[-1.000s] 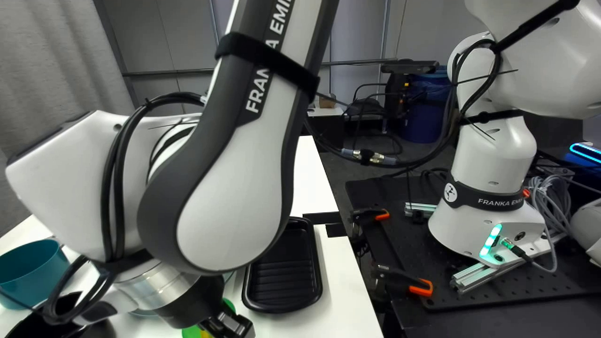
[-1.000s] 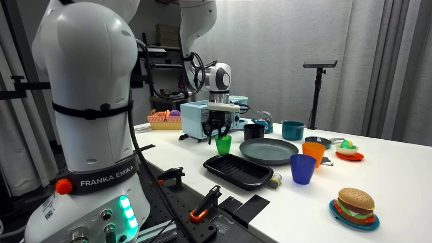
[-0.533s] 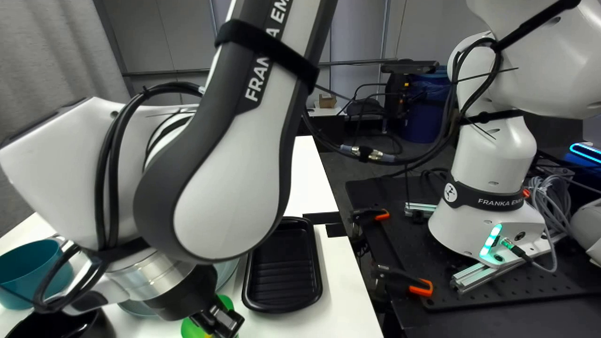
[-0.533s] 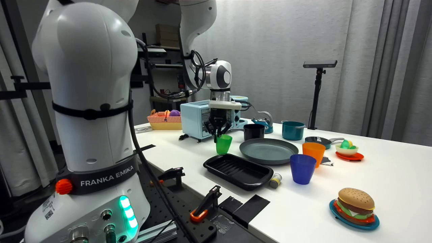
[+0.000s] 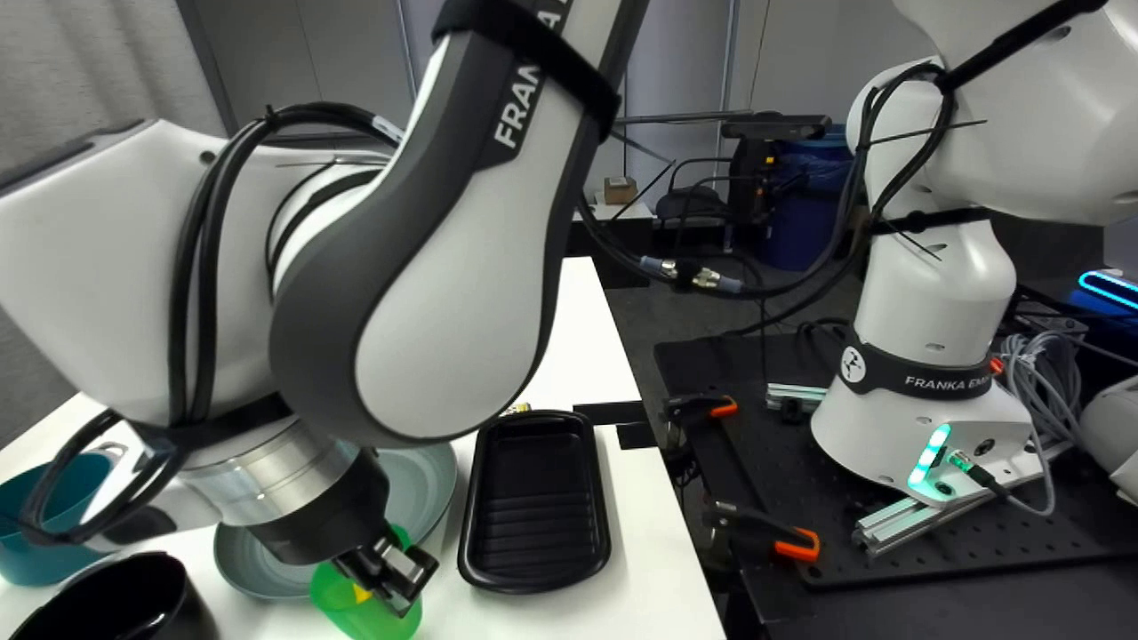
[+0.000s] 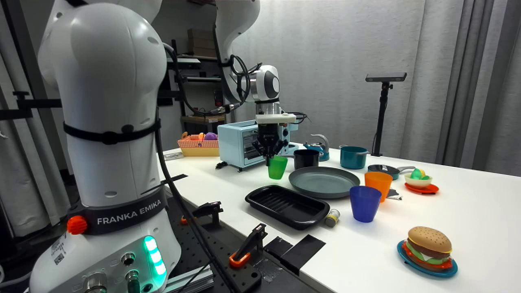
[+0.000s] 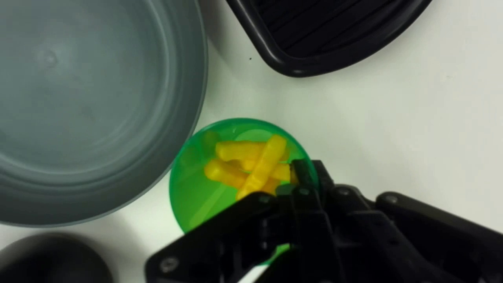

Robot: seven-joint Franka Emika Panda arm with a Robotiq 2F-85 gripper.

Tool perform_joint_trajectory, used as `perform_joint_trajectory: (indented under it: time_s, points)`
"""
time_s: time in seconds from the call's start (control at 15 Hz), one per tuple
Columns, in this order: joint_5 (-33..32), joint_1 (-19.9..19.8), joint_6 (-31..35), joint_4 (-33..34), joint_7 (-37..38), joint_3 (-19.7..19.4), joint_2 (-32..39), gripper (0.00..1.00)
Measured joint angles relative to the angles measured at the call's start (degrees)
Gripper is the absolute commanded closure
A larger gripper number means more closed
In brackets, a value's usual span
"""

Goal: Pour the fries out of the green cup and onto the grey plate

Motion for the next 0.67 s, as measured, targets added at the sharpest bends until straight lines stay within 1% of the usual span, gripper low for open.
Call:
perform_joint_trajectory:
  time_s: [0.33,0.67]
  points:
    - [-2.5,0.6,0.4,0.4,1.5,-0.5,-3.4,0.99]
    - [-2.5,0.5,4.6,2.3,1.9,-1.9,-5.4,0.99]
